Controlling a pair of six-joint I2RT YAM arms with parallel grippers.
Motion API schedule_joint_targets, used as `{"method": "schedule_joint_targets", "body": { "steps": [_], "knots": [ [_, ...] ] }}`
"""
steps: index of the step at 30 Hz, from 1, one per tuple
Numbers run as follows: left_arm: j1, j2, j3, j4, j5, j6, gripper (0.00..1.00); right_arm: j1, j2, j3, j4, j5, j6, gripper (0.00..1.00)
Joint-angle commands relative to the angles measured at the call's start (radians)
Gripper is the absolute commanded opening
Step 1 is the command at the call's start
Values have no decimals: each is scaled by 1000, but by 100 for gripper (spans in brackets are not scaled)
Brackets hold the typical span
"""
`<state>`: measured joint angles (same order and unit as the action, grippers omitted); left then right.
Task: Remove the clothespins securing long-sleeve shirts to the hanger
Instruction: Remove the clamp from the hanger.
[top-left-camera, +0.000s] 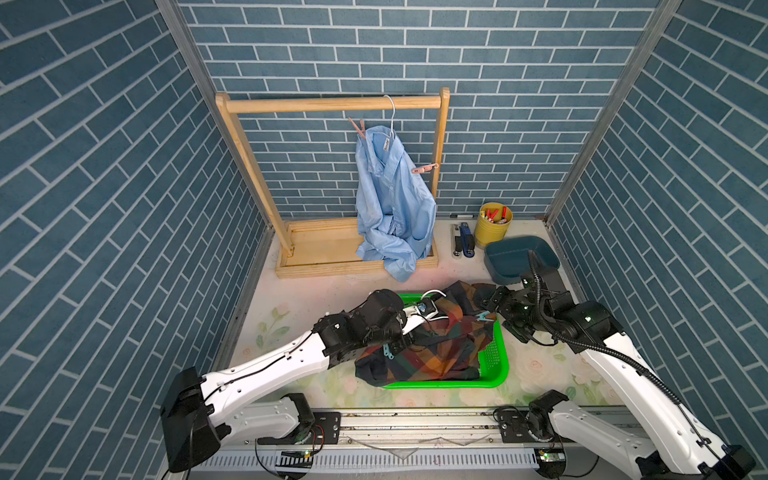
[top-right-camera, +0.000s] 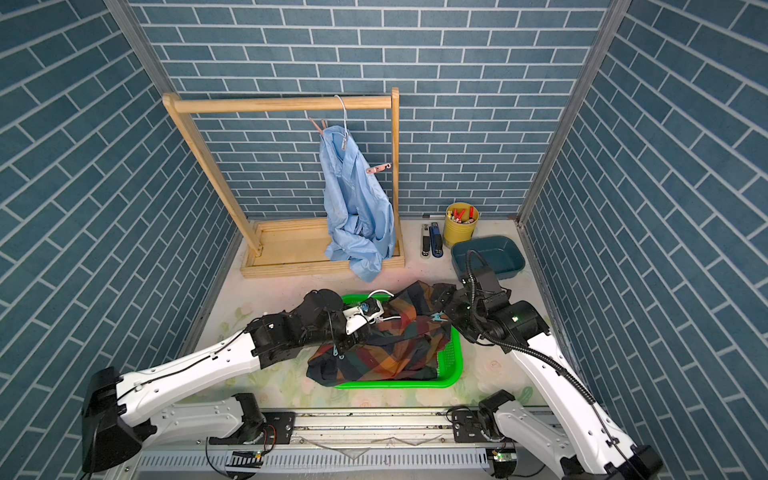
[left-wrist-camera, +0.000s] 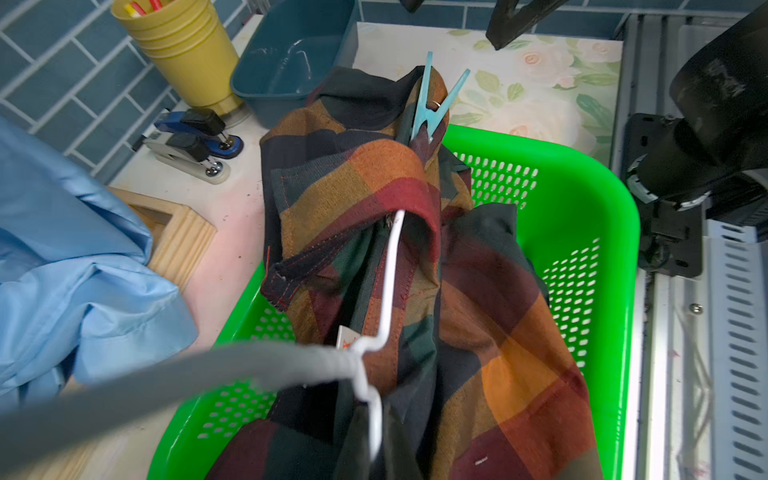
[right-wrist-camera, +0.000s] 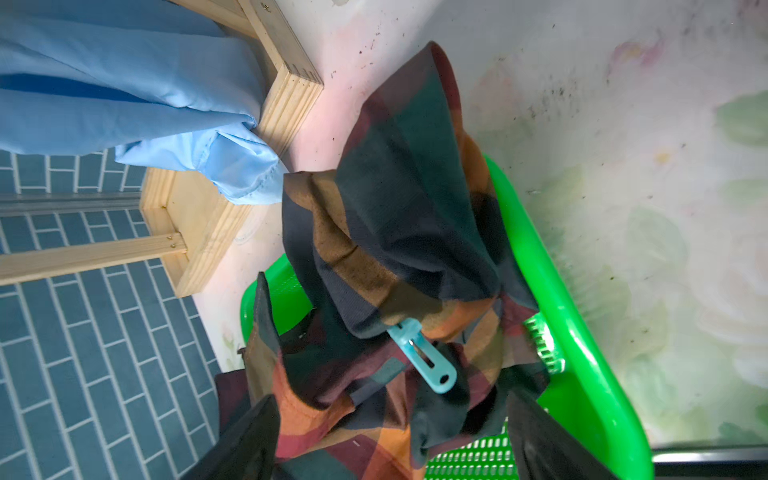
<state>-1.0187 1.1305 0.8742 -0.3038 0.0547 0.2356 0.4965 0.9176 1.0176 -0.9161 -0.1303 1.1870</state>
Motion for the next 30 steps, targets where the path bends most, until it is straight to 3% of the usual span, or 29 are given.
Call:
{"method": "schedule_joint_targets", "body": {
  "steps": [1, 5, 12, 16, 24, 30],
  "knots": [
    [-54, -27, -52, 100, -218, 60, 0, -34, -48, -70, 31, -58, 189, 75],
    [-105, -18, -88, 160, -355, 76, 0, -58, -82, -119, 42, -82, 250, 71],
    [-164, -22, -128, 240, -457, 110, 0, -71, -128, -282, 222, -150, 389, 67],
    [-211, -18, -154, 275, -520, 150, 0, -73, -159, -326, 249, -127, 439, 62],
    [-227, 11, -153, 276, -551, 128, 0, -82, -207, -212, 197, -92, 420, 61],
    [-227, 6, -150, 275, -566, 119, 0, -84, -204, -258, 253, -109, 437, 57]
  ]
}}
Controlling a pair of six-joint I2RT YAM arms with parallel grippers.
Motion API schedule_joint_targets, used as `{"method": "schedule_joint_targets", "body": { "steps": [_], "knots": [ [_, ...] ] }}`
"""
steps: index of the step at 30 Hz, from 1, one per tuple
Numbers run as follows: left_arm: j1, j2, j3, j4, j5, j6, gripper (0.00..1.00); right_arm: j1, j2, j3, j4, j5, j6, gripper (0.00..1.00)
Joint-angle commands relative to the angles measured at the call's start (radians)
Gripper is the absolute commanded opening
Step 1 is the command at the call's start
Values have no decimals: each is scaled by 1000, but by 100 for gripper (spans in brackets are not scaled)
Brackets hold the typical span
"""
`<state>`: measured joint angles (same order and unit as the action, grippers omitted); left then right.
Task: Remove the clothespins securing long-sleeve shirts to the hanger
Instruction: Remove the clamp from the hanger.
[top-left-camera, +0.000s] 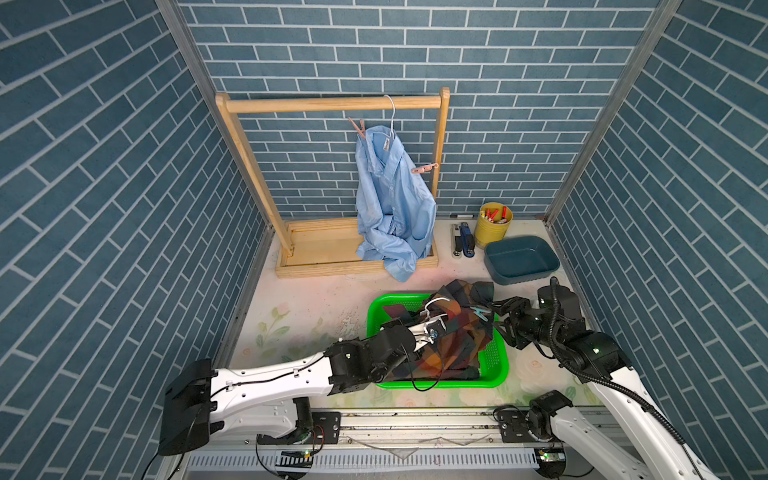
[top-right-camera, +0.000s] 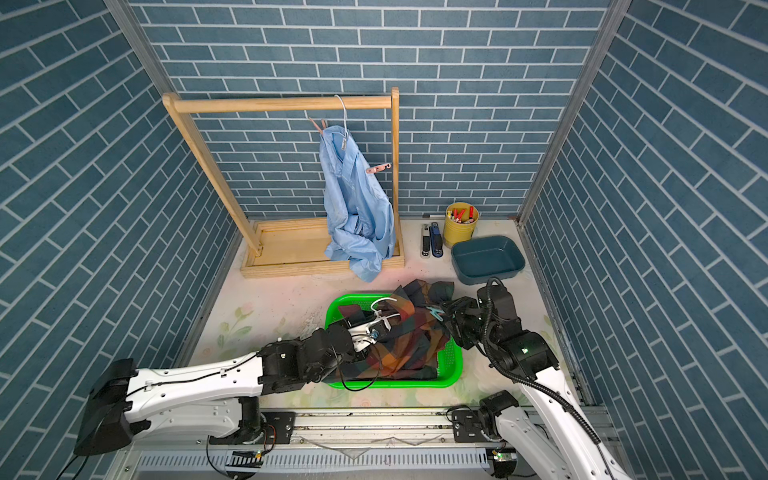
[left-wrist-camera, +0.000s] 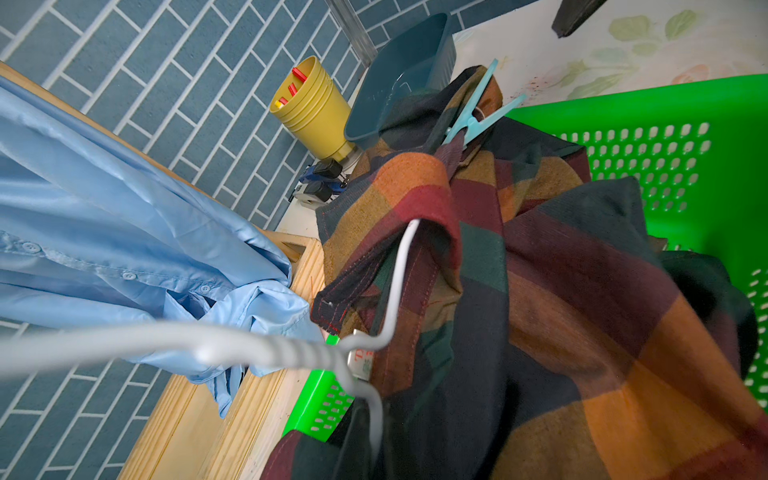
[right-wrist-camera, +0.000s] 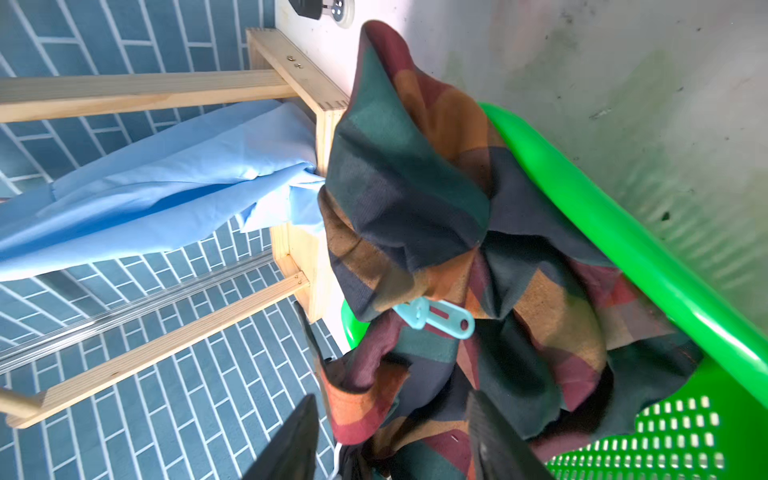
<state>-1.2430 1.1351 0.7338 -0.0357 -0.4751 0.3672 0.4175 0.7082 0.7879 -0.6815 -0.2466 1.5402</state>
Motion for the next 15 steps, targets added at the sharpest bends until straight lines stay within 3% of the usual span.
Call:
{"method": "schedule_joint_targets", "body": {
  "steps": [1, 4, 15],
  "knots": [
    [-2, -3, -13, 11, -33, -13, 0, -5, 11, -42, 34, 1, 90, 54],
    [-3, -13, -17, 17, -34, -13, 0, -5, 27, -77, 96, -14, 111, 44],
    [-9, -8, -11, 9, -17, -10, 0, -5, 63, -87, 151, 0, 106, 49]
  ]
}}
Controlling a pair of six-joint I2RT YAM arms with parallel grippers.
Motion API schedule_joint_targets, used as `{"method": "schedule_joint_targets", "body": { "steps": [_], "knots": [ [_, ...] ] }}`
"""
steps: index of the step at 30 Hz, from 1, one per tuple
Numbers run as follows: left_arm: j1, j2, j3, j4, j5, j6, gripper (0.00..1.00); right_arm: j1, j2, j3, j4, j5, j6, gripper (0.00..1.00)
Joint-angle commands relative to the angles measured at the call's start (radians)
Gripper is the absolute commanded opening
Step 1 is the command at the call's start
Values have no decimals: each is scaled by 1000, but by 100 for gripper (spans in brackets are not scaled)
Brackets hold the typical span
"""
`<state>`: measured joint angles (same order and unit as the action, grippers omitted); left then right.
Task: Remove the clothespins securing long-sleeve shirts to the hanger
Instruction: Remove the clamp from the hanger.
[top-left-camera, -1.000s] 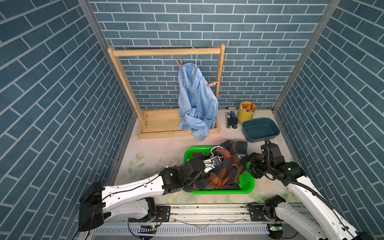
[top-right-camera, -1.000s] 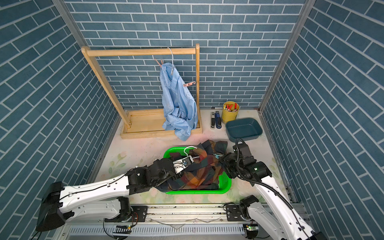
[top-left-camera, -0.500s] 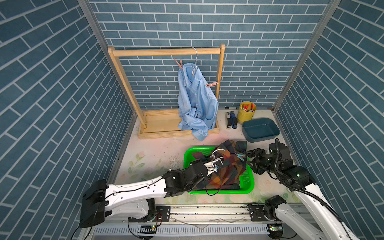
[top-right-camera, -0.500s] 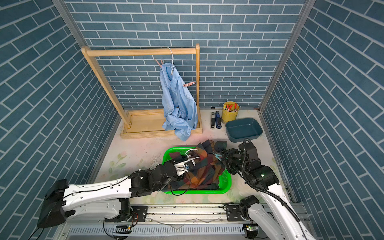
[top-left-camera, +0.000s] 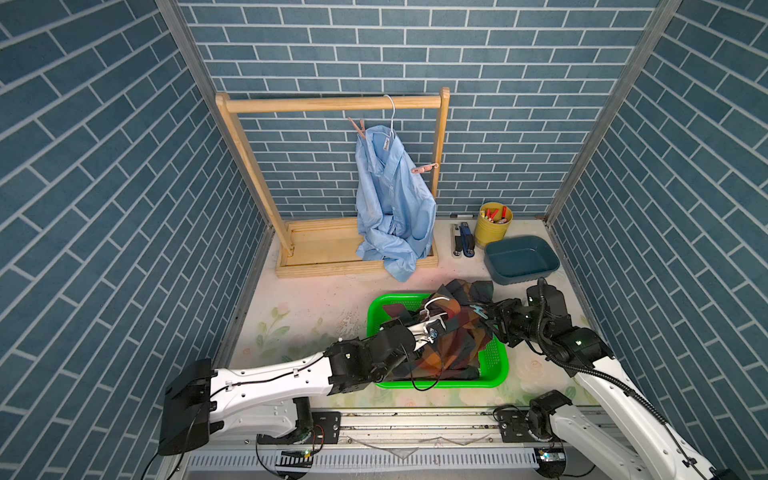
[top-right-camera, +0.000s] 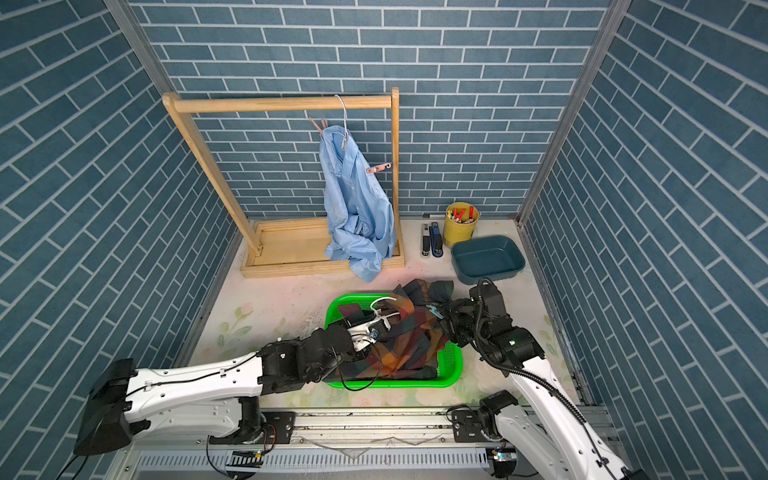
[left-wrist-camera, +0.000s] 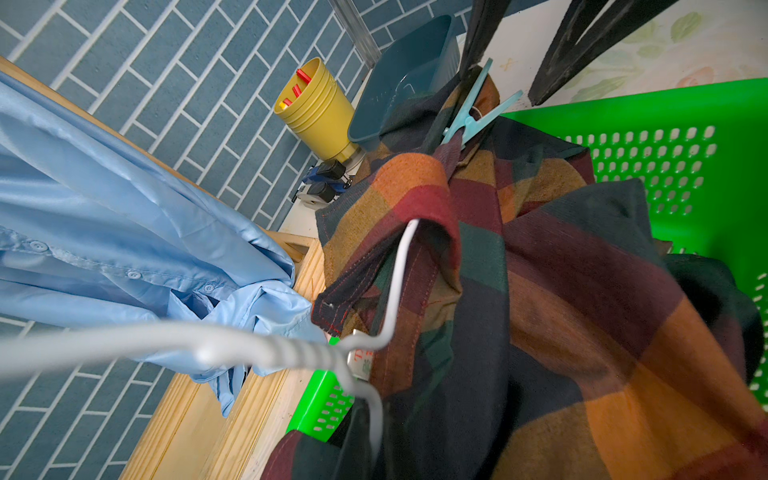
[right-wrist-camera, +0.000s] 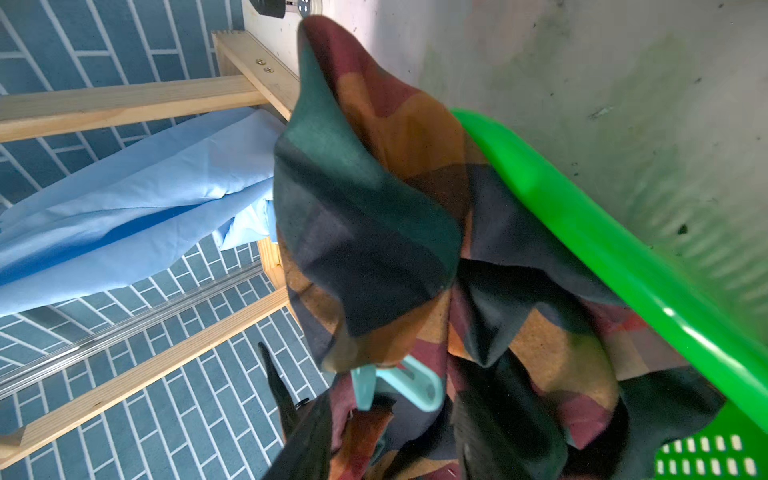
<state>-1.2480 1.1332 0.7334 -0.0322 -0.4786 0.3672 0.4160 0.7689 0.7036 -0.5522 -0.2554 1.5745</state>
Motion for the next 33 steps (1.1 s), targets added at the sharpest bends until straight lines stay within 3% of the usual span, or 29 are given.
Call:
{"method": "schedule_joint_targets", "body": {
  "steps": [1, 33],
  "knots": [
    [-5, -6, -11, 8, -13, -10, 0, -4, 2, -4, 21, 11, 71, 49],
    [-21, -2, -11, 8, 29, -11, 0, -6, 2, -64, 59, 62, 114, 37]
  ]
}}
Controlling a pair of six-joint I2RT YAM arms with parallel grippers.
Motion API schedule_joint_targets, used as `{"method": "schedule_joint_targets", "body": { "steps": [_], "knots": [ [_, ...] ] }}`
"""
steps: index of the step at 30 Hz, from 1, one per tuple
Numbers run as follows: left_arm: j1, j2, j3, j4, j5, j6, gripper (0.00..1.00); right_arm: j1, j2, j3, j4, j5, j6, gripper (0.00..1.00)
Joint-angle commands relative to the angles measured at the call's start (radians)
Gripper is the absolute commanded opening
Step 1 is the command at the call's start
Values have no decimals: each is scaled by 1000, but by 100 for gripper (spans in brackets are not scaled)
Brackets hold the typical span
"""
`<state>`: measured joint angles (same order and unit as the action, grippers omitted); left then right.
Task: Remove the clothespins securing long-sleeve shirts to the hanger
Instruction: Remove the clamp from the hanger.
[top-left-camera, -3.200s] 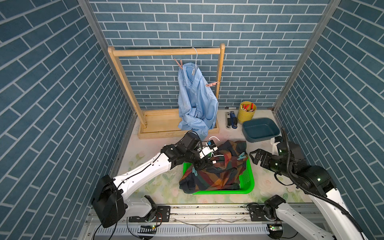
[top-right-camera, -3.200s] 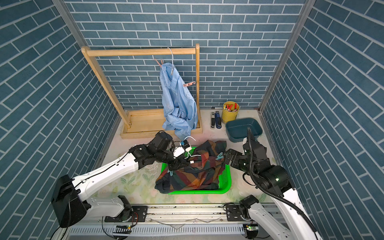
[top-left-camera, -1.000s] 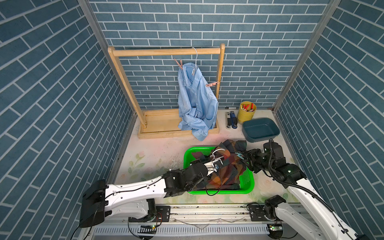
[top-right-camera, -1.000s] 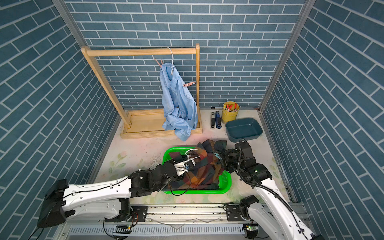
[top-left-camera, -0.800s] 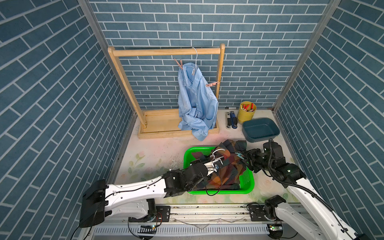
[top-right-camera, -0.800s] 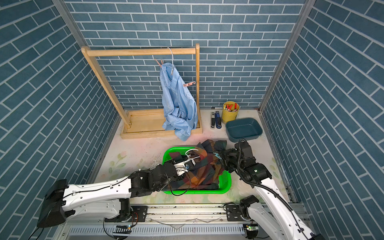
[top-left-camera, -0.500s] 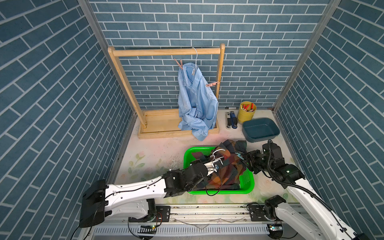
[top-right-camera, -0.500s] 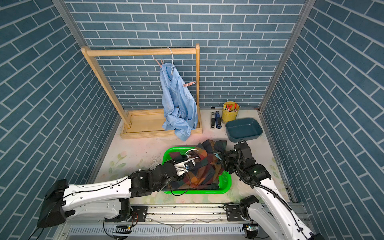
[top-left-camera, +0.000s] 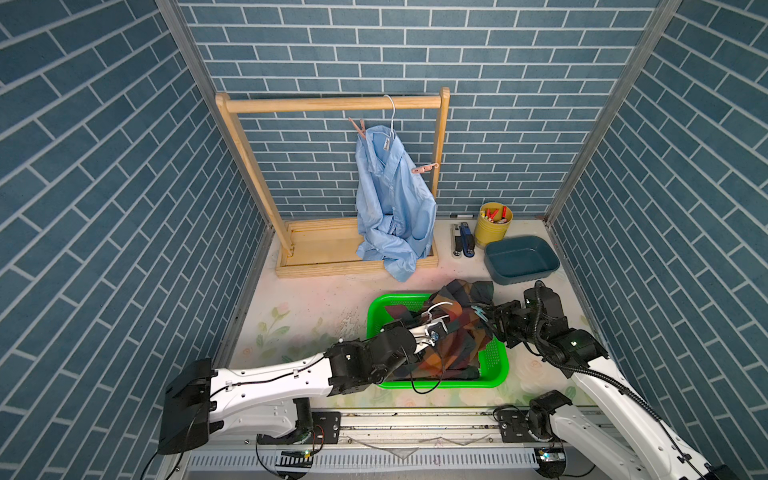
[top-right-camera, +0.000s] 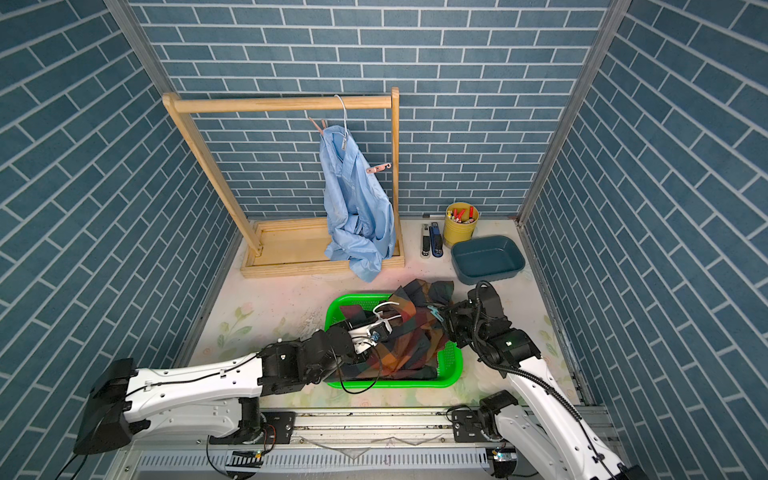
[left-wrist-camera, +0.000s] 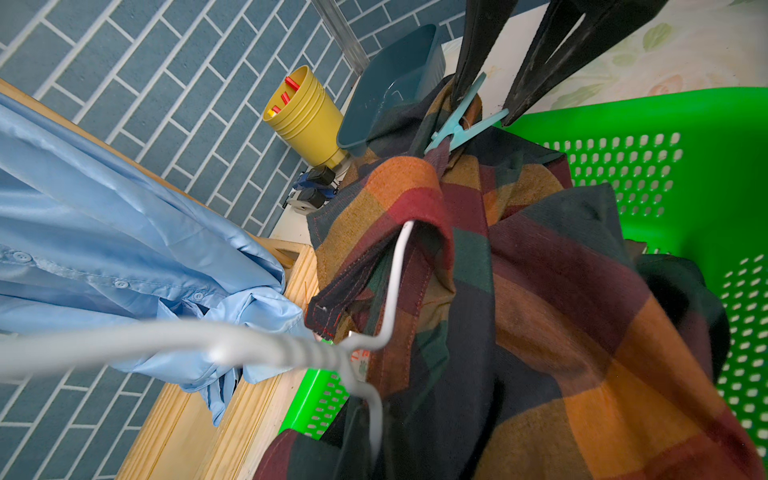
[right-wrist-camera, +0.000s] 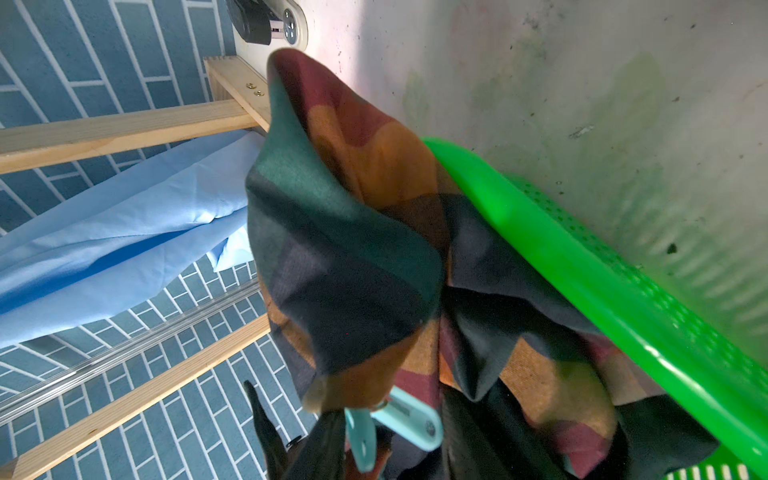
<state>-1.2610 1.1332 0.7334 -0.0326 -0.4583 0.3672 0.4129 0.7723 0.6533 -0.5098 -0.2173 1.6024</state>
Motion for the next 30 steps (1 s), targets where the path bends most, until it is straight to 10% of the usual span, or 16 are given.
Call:
{"method": "schedule_joint_targets", "body": {
  "steps": [1, 30],
  "knots": [
    [-9, -2, -11, 9, 11, -11, 0, -3, -3, -15, 13, 28, 88, 36],
    [-12, 25, -2, -3, 36, -20, 0, -13, -19, 19, -20, 65, 25, 18]
  ]
}}
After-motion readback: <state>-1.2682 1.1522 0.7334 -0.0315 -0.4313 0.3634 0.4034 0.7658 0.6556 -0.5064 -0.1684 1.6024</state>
